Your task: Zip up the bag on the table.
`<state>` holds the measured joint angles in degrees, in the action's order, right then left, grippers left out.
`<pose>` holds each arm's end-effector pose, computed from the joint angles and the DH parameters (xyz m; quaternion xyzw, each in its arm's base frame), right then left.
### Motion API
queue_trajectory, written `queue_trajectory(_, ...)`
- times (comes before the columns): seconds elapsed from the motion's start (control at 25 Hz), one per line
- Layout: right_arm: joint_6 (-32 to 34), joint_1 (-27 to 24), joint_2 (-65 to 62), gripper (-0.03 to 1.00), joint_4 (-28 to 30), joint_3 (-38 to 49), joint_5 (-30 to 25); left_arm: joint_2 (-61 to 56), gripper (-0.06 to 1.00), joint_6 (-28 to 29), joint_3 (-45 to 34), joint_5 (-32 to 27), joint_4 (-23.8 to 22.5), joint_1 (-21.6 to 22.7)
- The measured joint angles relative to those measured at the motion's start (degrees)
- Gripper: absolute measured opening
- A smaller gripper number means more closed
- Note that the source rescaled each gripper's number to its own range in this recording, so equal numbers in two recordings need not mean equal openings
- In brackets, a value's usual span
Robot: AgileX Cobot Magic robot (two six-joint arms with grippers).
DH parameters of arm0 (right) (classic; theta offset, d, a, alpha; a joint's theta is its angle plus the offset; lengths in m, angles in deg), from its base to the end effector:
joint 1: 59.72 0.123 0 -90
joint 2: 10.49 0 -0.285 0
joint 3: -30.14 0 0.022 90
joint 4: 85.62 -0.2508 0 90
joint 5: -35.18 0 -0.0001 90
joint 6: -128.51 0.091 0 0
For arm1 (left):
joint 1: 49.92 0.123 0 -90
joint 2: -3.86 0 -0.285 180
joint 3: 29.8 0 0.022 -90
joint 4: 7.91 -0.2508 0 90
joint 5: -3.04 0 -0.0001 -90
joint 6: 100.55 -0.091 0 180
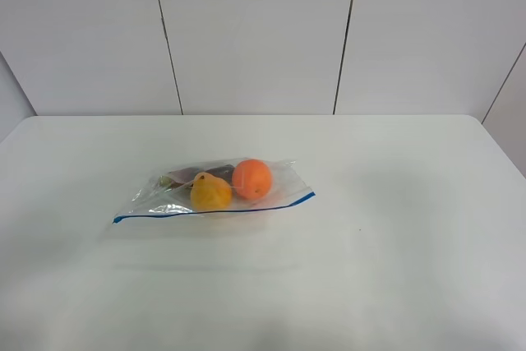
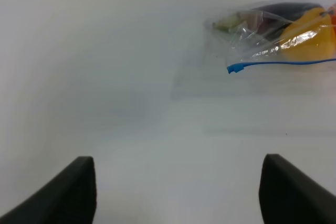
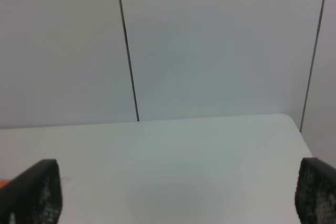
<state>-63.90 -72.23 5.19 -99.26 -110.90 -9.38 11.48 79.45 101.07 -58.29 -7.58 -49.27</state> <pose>0.0093 0.0134 0.3499 0.0111 0.7561 -0.0233 0.6539 -0.0046 -0.0005 0.2738 -0.0047 0.8575 0.0000 0.5144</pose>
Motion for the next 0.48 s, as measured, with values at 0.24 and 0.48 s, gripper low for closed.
queue_trajectory(0.24,3.9,0.0,-3.7,1.00,1.9,0.0,-1.3,0.0,0.71,0.0,0.0,0.0,0.0,0.0)
queue_trajectory(0.48,10.2,0.0,-8.0,1.00,7.8,0.0,-7.0,0.0,0.71,0.0,0.0,0.0,0.0,0.0)
